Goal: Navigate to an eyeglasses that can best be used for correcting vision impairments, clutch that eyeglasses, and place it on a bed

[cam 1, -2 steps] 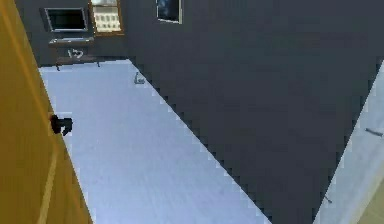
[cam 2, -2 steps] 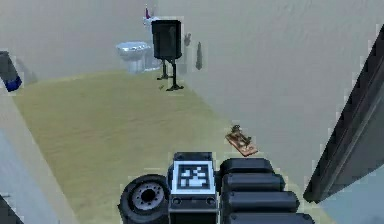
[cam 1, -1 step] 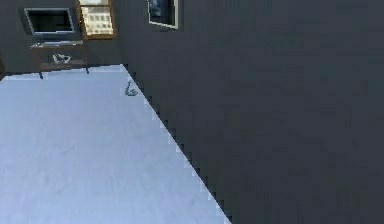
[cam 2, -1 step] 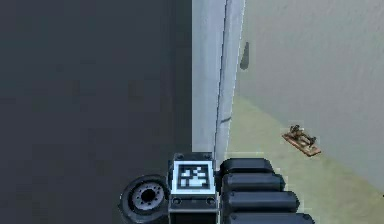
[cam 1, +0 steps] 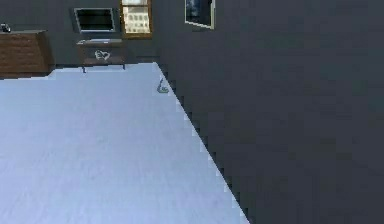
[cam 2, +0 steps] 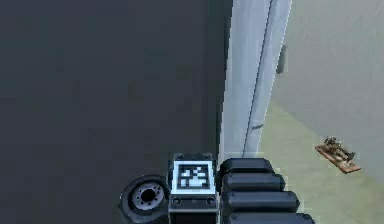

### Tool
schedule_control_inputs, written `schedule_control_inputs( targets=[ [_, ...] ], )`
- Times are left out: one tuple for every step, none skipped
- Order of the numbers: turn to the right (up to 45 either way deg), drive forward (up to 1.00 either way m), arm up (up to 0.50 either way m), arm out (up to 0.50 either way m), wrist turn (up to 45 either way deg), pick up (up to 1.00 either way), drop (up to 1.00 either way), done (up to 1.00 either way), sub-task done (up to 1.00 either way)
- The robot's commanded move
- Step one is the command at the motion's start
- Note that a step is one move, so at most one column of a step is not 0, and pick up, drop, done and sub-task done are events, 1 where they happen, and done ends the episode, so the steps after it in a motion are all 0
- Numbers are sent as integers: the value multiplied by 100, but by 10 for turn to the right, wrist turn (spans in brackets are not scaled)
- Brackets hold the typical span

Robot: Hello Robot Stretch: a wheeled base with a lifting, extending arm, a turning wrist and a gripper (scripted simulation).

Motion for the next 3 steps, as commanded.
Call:
schedule_control_inputs(
  targets=[
    [0,60,0,0,0,0,0,0,0],
    [-150,0,0,0,0,0,0,0,0],
    [0,45,0,0,0,0,0,0,0]
  ],
)
